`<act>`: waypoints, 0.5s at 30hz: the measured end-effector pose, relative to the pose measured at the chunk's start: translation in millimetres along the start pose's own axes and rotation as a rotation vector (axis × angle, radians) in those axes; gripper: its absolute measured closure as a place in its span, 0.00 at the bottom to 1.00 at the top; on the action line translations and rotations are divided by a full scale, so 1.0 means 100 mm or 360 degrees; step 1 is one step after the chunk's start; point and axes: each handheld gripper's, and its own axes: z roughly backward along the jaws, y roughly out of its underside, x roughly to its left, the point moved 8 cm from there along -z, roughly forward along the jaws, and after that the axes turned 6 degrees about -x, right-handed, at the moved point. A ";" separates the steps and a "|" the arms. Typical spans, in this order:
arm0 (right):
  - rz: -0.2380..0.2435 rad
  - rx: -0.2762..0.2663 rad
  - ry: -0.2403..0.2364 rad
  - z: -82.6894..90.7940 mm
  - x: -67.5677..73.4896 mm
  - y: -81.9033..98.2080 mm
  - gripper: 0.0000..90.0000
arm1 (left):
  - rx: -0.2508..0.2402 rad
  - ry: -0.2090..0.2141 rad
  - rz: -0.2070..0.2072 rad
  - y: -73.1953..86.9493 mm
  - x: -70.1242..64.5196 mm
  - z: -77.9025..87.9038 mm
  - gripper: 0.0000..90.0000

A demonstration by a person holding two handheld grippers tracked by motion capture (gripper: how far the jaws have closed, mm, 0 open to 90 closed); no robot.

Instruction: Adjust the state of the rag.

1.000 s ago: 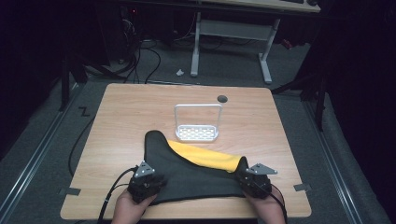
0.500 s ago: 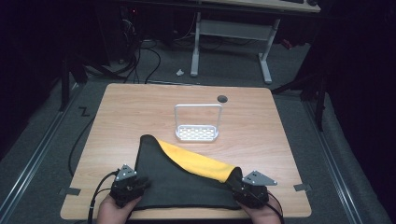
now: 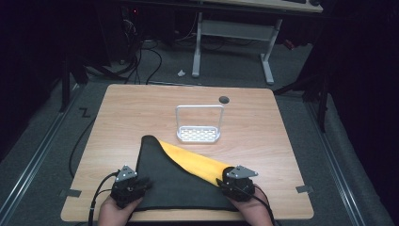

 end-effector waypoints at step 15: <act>-0.0229 -0.0092 0.0290 -0.14 -1.00 -0.54 0.76 | -0.0011 0.0001 -0.0002 0.00 0.00 0.00 0.79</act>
